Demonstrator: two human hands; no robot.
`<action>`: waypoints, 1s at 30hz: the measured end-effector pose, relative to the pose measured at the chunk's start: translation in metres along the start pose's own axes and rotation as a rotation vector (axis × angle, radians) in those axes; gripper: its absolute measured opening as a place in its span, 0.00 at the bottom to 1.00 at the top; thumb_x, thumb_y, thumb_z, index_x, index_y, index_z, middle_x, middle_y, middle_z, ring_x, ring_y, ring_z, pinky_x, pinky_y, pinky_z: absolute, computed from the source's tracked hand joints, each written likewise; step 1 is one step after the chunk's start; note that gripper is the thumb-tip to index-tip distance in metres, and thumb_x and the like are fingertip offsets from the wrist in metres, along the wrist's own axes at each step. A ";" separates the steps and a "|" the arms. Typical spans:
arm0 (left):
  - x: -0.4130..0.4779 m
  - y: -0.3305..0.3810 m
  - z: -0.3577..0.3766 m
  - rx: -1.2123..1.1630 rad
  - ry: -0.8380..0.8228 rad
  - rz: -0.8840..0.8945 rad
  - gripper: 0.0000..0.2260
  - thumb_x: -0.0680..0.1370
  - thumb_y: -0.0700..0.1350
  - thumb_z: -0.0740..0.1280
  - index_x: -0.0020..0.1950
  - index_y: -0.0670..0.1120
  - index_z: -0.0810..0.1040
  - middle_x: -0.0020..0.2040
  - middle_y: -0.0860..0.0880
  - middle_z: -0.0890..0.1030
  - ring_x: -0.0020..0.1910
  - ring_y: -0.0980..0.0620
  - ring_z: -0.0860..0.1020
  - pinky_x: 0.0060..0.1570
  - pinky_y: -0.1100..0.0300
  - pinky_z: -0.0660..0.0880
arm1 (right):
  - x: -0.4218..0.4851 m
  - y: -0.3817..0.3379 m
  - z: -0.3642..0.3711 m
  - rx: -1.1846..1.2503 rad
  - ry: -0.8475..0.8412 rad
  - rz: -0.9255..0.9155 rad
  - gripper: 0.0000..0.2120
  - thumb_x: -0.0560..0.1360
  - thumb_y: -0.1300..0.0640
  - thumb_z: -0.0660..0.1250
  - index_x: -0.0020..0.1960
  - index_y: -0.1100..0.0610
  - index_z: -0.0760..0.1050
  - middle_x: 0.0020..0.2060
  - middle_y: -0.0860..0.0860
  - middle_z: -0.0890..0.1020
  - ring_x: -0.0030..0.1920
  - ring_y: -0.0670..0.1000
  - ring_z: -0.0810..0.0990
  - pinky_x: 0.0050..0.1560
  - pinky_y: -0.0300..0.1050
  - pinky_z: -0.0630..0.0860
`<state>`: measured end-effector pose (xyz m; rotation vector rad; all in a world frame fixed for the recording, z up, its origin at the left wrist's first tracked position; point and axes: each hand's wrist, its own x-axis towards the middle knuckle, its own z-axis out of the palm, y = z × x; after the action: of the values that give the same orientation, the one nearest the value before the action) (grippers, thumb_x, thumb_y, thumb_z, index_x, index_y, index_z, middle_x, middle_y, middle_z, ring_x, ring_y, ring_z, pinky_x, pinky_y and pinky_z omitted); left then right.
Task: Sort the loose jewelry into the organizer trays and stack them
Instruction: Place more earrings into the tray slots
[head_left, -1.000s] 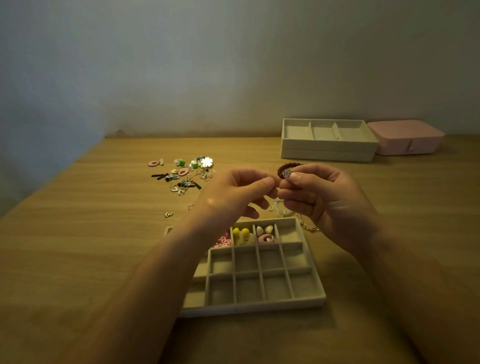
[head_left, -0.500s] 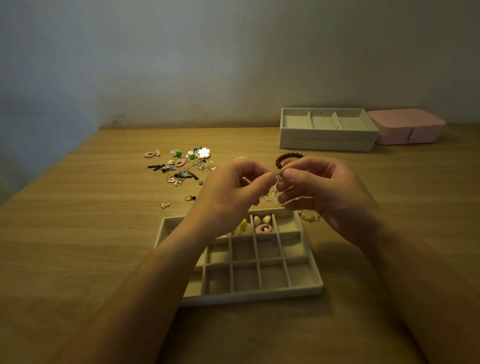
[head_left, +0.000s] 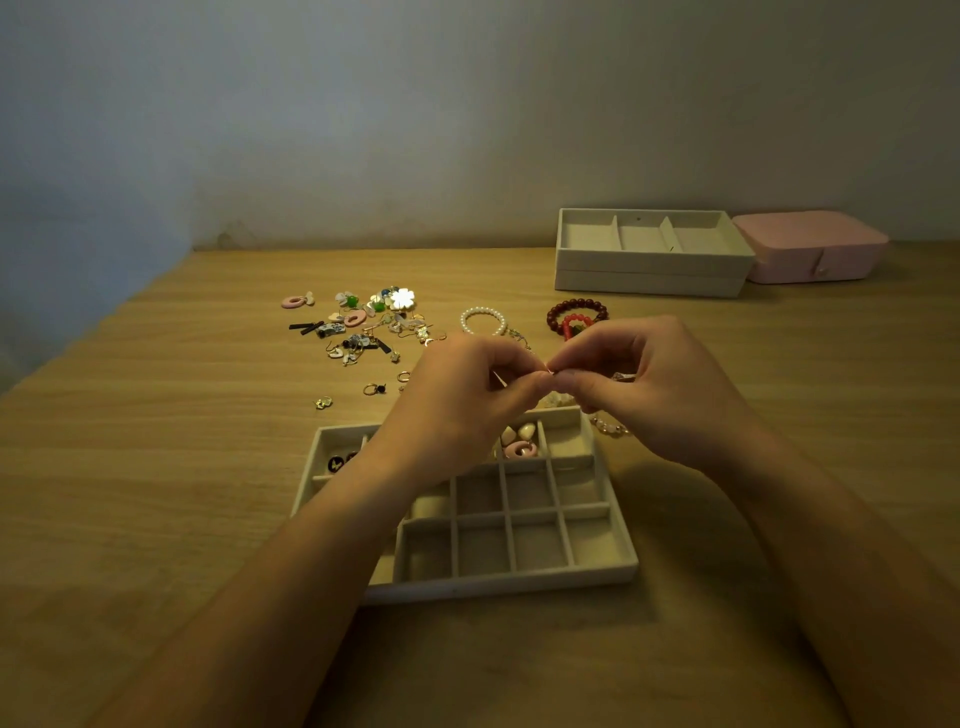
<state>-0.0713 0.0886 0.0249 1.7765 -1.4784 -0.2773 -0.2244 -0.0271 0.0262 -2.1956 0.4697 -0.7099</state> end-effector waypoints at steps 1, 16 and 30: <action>0.000 -0.001 0.001 -0.003 -0.003 -0.005 0.06 0.78 0.48 0.71 0.52 0.50 0.85 0.41 0.57 0.83 0.41 0.60 0.81 0.44 0.56 0.82 | 0.000 0.001 -0.001 -0.021 -0.009 -0.003 0.07 0.74 0.58 0.74 0.49 0.47 0.84 0.40 0.43 0.84 0.44 0.41 0.83 0.43 0.34 0.79; -0.003 -0.013 0.006 0.378 -0.097 -0.098 0.11 0.80 0.51 0.66 0.62 0.56 0.80 0.59 0.56 0.79 0.57 0.52 0.76 0.56 0.49 0.76 | -0.002 0.007 -0.002 -0.294 -0.207 0.152 0.12 0.76 0.58 0.73 0.42 0.40 0.80 0.42 0.39 0.81 0.44 0.37 0.76 0.40 0.31 0.69; -0.002 -0.016 0.008 0.304 -0.213 -0.164 0.11 0.82 0.49 0.65 0.62 0.59 0.82 0.54 0.54 0.85 0.53 0.53 0.81 0.54 0.51 0.80 | 0.002 0.003 0.011 -0.493 -0.218 0.141 0.06 0.73 0.54 0.76 0.43 0.43 0.81 0.39 0.40 0.82 0.43 0.40 0.80 0.47 0.51 0.83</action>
<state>-0.0648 0.0872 0.0079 2.1729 -1.5910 -0.3484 -0.2164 -0.0234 0.0183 -2.6259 0.7375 -0.2898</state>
